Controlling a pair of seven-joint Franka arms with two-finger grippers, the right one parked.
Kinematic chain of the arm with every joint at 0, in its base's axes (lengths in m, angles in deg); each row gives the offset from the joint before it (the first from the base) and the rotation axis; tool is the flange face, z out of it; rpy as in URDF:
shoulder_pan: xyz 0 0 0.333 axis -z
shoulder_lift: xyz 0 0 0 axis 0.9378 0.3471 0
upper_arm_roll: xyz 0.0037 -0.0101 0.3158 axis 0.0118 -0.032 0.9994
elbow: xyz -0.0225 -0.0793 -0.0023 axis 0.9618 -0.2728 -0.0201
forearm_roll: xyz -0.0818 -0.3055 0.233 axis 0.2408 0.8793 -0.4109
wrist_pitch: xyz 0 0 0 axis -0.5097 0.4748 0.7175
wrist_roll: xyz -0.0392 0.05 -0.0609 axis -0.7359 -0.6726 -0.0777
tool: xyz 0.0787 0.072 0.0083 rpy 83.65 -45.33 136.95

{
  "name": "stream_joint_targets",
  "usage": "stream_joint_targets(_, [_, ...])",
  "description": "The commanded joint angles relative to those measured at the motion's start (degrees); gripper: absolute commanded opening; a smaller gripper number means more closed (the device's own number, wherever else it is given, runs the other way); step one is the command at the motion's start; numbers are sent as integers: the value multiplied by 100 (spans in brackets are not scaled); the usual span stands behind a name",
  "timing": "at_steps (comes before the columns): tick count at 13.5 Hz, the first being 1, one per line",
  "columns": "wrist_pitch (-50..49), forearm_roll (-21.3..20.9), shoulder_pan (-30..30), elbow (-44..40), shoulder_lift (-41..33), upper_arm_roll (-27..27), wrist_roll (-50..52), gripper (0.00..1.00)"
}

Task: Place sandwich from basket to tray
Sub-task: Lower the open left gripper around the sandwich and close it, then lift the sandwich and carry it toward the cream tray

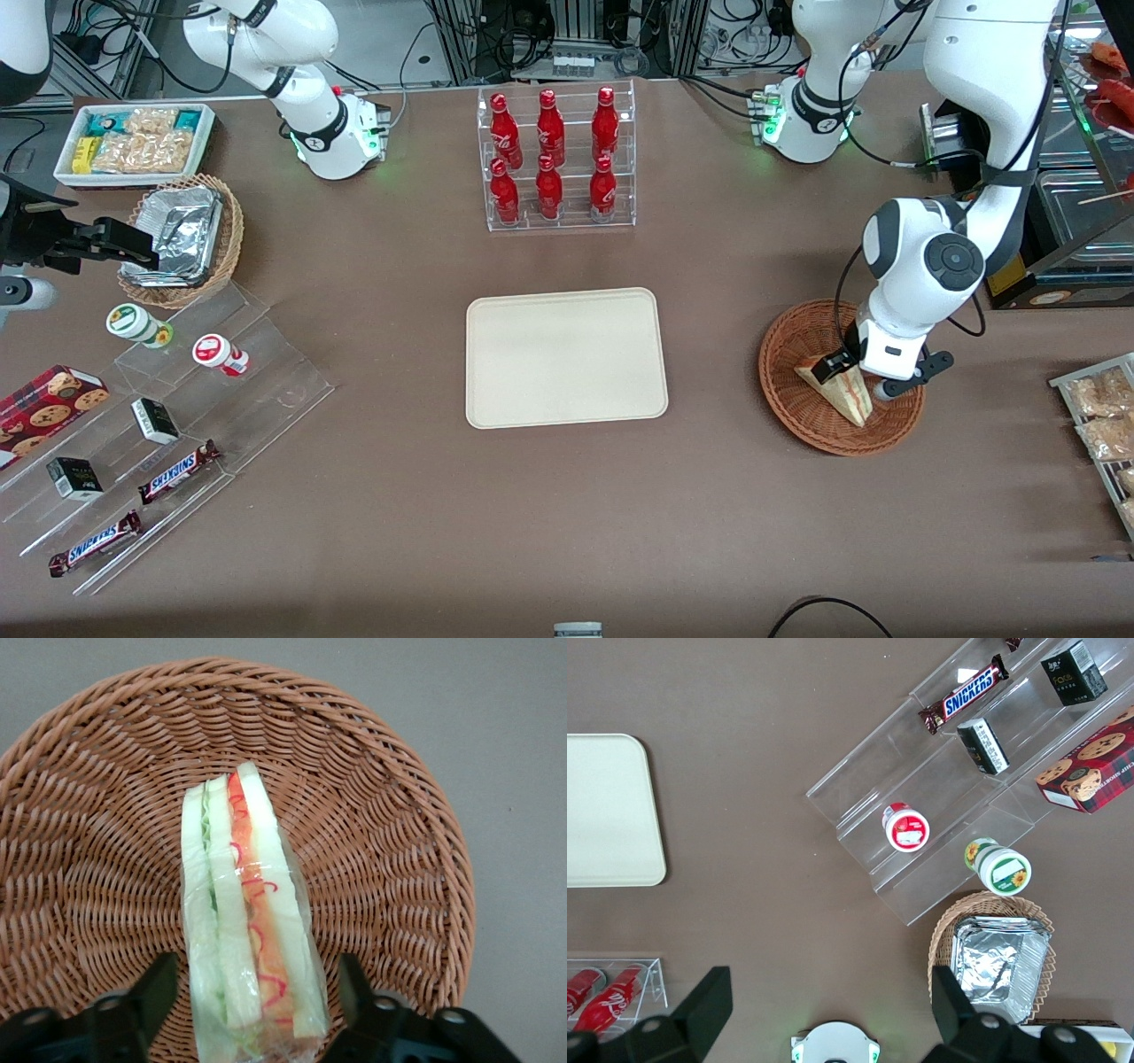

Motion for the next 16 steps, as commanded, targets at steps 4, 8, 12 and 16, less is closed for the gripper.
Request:
stream_joint_targets(4, [14,-25,47,-144,-33,19,43,0])
stream_joint_targets(8, [-1317,-34,47,-757,-472,19,25,0])
stream_joint_targets(12, [-3137,-34,406,-2320,-509,-51,113,0])
stream_joint_targets(16, [-3458,45,1275,-3096,-306,-51,349,0])
